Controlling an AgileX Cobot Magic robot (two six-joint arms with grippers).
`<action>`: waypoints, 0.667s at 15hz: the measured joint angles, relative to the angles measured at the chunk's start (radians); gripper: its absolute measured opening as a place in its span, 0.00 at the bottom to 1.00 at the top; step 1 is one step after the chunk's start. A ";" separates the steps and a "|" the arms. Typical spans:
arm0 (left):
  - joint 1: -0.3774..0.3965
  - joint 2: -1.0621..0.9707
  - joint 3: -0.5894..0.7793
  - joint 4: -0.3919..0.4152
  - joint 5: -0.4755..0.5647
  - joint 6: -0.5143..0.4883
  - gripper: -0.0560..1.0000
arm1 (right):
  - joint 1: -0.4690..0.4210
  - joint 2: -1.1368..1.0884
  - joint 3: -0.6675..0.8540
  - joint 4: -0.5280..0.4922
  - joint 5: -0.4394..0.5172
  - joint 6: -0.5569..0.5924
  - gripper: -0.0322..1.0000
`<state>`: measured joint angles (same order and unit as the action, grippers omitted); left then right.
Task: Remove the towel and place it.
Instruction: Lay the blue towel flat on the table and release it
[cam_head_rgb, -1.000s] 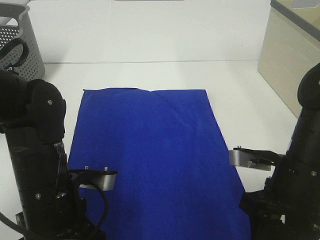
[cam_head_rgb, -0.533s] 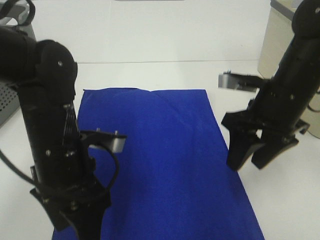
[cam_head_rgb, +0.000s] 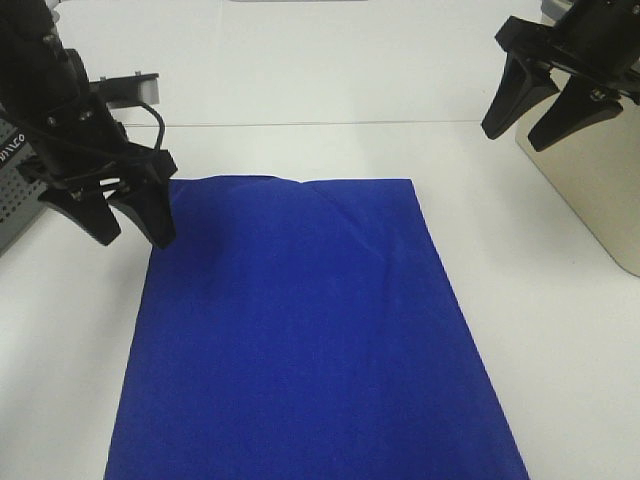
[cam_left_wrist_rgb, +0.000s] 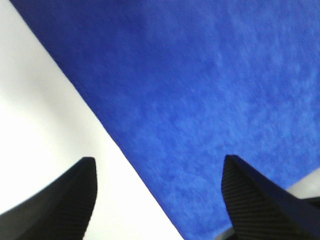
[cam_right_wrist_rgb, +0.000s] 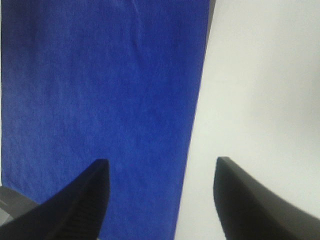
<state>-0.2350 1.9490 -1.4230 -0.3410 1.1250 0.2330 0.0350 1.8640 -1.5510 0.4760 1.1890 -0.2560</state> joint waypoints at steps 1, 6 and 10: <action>0.027 0.029 -0.055 0.000 -0.005 0.000 0.68 | 0.000 0.045 -0.059 0.000 0.002 0.010 0.62; 0.065 0.229 -0.315 0.037 -0.007 -0.052 0.68 | 0.000 0.307 -0.363 -0.057 0.022 0.045 0.63; 0.067 0.383 -0.519 0.146 -0.007 -0.128 0.68 | 0.000 0.480 -0.552 -0.100 0.022 0.049 0.63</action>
<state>-0.1680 2.3320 -1.9420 -0.1950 1.1180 0.1050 0.0350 2.3440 -2.1030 0.3760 1.2110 -0.2070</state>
